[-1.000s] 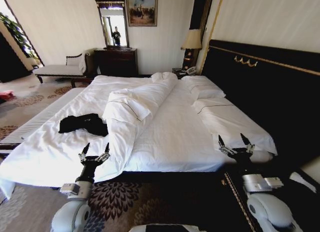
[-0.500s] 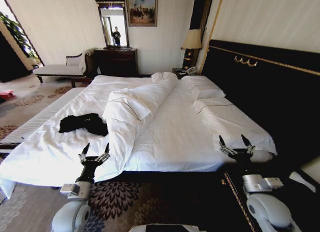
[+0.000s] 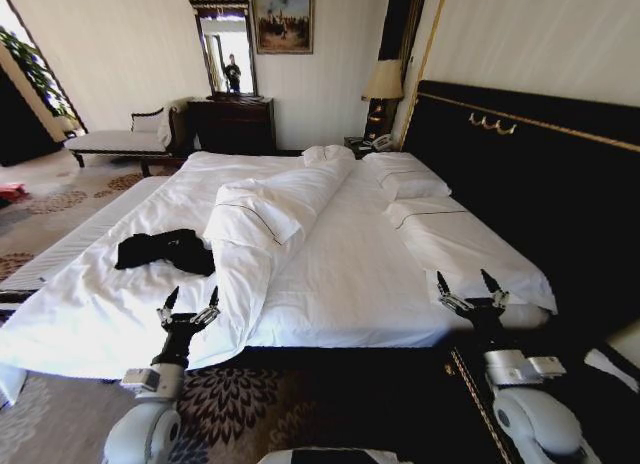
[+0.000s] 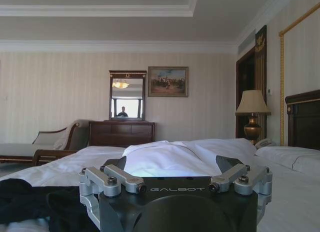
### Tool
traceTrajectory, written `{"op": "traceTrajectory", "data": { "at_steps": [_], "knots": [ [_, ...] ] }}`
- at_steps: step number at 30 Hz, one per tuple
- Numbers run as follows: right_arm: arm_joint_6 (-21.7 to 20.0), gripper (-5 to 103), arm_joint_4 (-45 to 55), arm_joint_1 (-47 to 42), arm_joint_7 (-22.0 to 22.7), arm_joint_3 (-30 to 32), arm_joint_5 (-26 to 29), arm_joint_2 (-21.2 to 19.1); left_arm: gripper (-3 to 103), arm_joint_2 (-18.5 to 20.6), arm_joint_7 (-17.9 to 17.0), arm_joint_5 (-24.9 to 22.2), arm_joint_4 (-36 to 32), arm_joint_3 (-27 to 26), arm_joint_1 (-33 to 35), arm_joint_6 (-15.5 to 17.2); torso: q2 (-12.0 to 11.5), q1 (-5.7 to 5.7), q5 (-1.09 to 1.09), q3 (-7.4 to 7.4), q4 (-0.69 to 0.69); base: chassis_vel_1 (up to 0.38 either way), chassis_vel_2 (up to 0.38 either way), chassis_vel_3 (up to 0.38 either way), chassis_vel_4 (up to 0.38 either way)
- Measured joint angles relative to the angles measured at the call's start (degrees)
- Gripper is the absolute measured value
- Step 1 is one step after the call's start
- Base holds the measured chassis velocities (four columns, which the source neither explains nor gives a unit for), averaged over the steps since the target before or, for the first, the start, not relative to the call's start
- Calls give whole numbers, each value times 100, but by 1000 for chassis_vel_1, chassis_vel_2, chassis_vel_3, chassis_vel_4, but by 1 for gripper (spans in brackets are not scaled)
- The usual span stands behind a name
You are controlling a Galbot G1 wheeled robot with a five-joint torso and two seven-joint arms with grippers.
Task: Fold the clothes on the bed.
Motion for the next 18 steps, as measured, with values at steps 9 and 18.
{"op": "traceTrajectory", "data": {
  "at_steps": [9, 18],
  "knots": [
    [65, 100, 13, -7, 13, -28, -19, 20, 100, -3, 5, 26, 6, -8, 38, -37, 0, 0, 0, 0, 0, -26, 22, 27, -26],
    [59, 100, -17, 0, -6, -37, -149, 41, 100, 19, 6, 22, 13, -31, 54, -63, 1, -1, 0, 0, 0, 0, 0, 0, 0]
  ]
}}
